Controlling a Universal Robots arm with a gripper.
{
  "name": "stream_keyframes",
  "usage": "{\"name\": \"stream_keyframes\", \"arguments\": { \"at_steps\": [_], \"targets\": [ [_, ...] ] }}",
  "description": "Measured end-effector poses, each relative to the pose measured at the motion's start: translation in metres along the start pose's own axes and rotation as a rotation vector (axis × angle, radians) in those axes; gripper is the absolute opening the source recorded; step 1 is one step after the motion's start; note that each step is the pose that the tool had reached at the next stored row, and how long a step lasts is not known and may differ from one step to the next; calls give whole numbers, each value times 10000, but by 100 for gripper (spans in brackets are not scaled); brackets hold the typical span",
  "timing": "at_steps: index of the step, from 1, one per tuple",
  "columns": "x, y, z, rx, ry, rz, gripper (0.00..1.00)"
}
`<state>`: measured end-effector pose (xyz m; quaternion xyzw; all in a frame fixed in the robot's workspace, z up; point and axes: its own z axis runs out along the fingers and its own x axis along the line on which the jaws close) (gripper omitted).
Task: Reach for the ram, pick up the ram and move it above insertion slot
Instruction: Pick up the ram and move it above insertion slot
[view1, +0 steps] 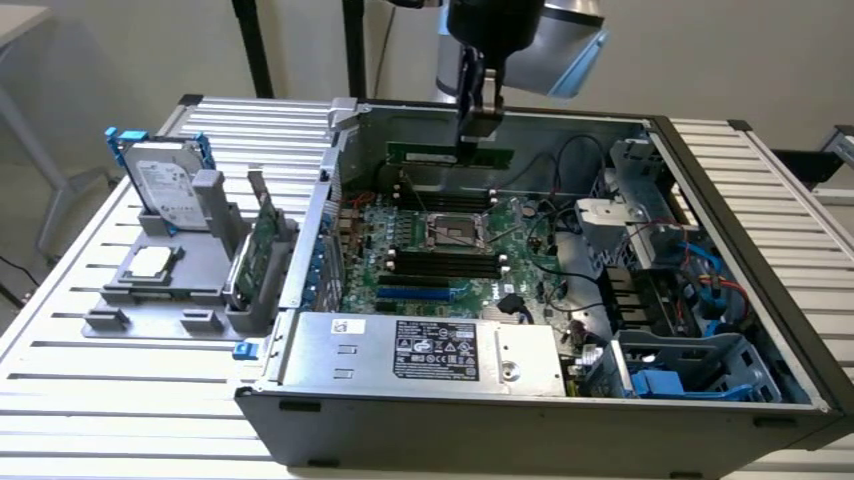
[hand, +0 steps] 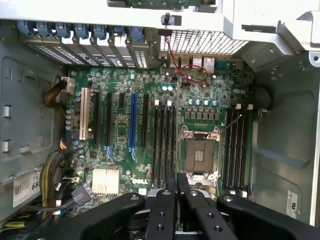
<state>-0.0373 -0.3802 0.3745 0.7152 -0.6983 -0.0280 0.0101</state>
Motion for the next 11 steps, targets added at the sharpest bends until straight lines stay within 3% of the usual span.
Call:
{"name": "stream_keyframes", "arguments": {
  "at_steps": [5,11],
  "targets": [
    [-29,-25,1,20,-43,-1,13],
    [-29,-26,1,20,-44,-2,13]
  ]
}}
